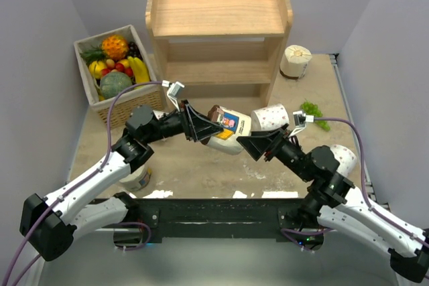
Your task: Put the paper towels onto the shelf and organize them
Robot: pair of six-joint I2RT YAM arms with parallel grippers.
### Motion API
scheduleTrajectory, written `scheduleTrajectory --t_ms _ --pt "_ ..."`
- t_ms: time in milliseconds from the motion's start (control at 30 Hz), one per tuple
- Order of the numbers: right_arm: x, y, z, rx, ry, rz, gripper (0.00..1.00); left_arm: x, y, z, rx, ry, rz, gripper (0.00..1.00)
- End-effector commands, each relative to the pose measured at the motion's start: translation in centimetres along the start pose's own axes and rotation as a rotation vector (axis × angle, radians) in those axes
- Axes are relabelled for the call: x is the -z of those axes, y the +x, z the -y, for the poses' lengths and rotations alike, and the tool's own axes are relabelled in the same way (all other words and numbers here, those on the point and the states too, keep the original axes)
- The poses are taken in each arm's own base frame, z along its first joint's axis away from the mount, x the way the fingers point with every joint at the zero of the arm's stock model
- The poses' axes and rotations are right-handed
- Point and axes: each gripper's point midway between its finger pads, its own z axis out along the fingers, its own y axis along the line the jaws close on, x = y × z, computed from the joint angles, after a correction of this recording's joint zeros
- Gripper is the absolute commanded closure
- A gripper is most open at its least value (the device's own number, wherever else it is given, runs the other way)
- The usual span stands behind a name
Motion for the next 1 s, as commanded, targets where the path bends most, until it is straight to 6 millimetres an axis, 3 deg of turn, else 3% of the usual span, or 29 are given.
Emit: scheduleTrajectory --t_ms 0,300,700,767,900,967 --pt "-0.5 -1.1 -1.7 -0.044 -0.056 0.033 0.15 0.7 -2.0 3.5 -0.065 0.116 0.072 0.46" --pt "-0.9 0.0 -1.1 -0.115 -0.047 0.01 0.18 0.7 -2.2 3.4 -0.067 0.106 0.085 0.46" --pt "-0.7 -1.0 -2.2 -0.106 -0.099 0.048 0.19 0.7 -0.9 2.4 -0.021 0.128 0.083 0.45" --pt "-0.7 -1.3 -2.4 -0.106 -0.111 0.066 0.21 0.7 -0.6 2.3 -0.01 0.139 0.08 0.45" --pt "-0.7 -1.8 -2.4 -0.096 -0.122 0.102 0.37 0.6 0.0 2.0 0.008 0.162 0.068 0.44" --pt "-0.8 -2.1 -2.4 -0.082 -0.117 0.112 0.41 0.7 0.2 2.0 0.007 0.167 0.07 0.44"
